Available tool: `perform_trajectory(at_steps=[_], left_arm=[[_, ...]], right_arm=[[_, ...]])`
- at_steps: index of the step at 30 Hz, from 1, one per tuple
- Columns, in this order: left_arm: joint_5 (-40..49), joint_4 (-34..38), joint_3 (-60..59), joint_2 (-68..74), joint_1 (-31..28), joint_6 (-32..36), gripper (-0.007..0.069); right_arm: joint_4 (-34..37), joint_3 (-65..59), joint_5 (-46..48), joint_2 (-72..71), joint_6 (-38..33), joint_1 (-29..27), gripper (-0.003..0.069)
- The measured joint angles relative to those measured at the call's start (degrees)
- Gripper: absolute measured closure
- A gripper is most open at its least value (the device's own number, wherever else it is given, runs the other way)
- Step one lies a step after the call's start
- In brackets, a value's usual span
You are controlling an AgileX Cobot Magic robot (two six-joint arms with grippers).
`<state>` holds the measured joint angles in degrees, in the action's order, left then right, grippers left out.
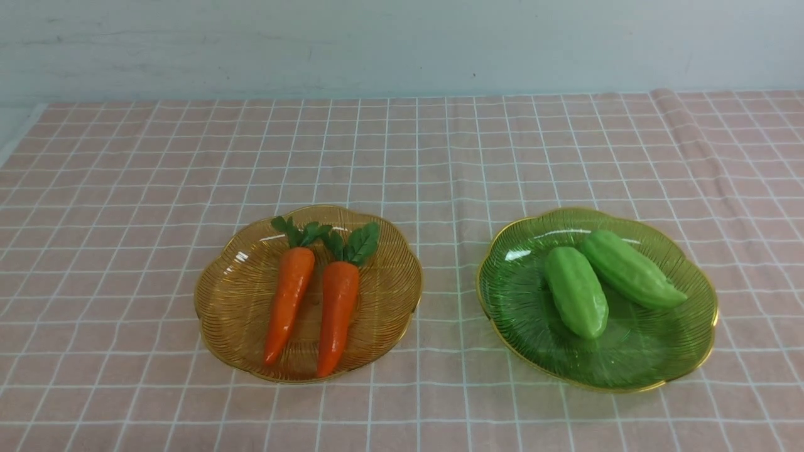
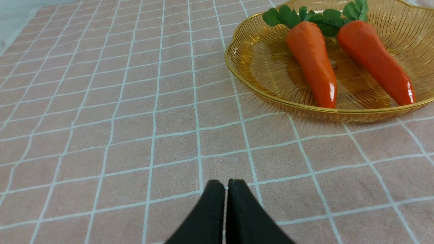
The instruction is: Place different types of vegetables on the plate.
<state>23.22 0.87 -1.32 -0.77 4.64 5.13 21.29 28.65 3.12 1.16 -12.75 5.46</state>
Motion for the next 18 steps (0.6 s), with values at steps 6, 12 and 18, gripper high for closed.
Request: perform_trajectory(at_steps=[6, 12, 18], left_arm=[[0.0, 0.0, 0.0, 0.0, 0.0, 0.0, 0.0627], [0.0, 0.0, 0.0, 0.0, 0.0, 0.0, 0.0627], [0.0, 0.0, 0.0, 0.0, 0.0, 0.0, 0.0627]], right_arm=[[-2.7, -0.2, 0.4, 0.0, -2.2, 0.0, 0.0674], [-10.4, -6.7, 5.4, -0.4, -5.0, -1.4, 0.0674], [-12.7, -17.2, 7.4, -0.4, -4.3, -4.4, 0.0674]])
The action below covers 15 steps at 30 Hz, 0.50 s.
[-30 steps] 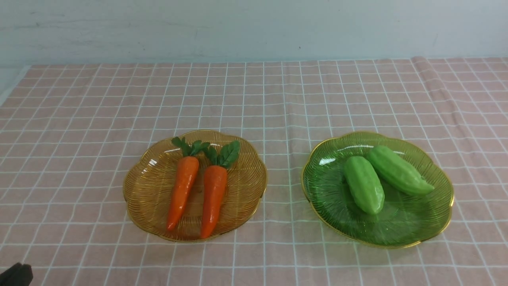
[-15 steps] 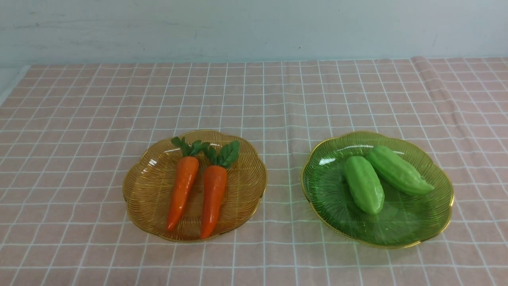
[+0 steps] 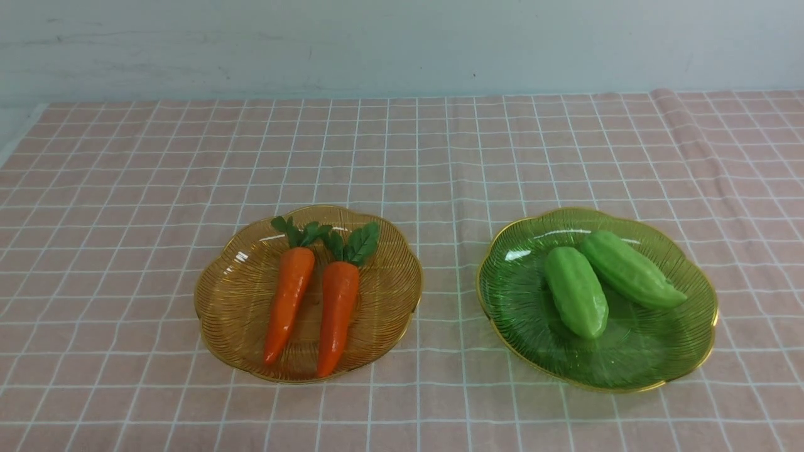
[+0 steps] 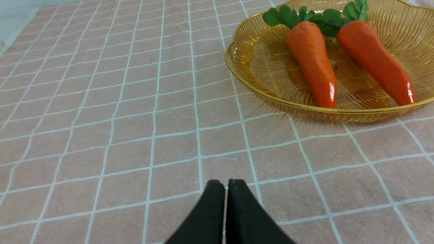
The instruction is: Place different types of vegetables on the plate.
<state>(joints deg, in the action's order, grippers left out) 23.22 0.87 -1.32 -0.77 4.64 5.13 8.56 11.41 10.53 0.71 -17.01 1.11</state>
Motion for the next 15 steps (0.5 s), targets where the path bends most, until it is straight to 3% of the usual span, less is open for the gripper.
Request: perform_trajectory(at_steps=[8, 15], left_arm=[[-0.1, 0.0, 0.0, -0.1, 0.0, 0.0, 0.0627], [-0.1, 0.0, 0.0, -0.1, 0.0, 0.0, 0.0627]], right_arm=[[0.0, -11.8, 4.1, -1.2, 4.1, -1.3, 0.0674], [-0.7, -13.0, 11.8, -1.2, 9.8, -1.5, 0.0674]])
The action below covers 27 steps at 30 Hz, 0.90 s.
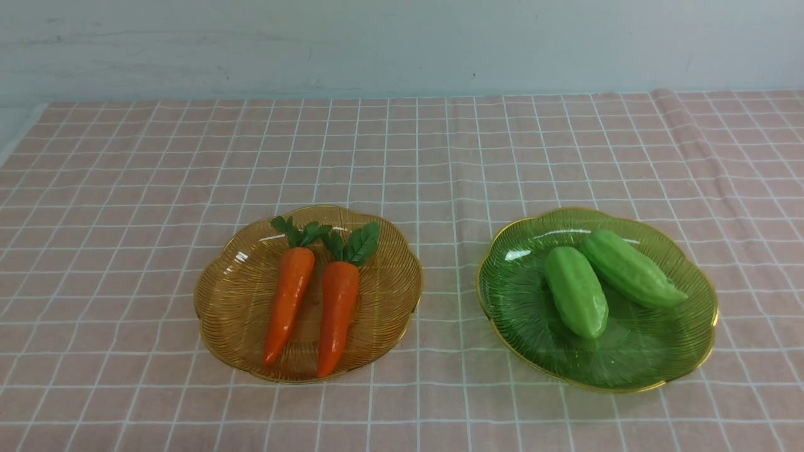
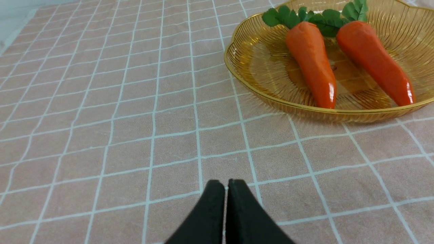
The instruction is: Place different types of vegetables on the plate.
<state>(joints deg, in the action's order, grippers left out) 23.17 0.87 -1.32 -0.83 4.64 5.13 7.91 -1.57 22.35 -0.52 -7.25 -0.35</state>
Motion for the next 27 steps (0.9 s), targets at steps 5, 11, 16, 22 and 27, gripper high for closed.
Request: perform_trajectory(at_steps=[5, 11, 16, 22, 27], left_arm=[[0.0, 0.0, 0.0, 0.0, 0.0, 0.0, 0.0627], [0.0, 0.0, 0.0, 0.0, 0.0, 0.0, 0.0627], [0.0, 0.0, 0.0, 0.0, 0.0, 0.0, 0.0627], [0.0, 0.0, 0.0, 0.0, 0.0, 0.0, 0.0627], [0.0, 0.0, 0.0, 0.0, 0.0, 0.0, 0.0627]], right_arm=[[-0.4, 0.0, 0.2, 0.0, 1.9, -0.1, 0.0674], [-0.4, 0.0, 0.2, 0.0, 2.1, -0.1, 0.0674], [-0.4, 0.0, 0.2, 0.0, 2.1, -0.1, 0.0674], [-0.4, 0.1, 0.3, 0.0, 2.1, -0.1, 0.0674], [-0.4, 0.1, 0.3, 0.0, 2.1, -0.1, 0.0674]])
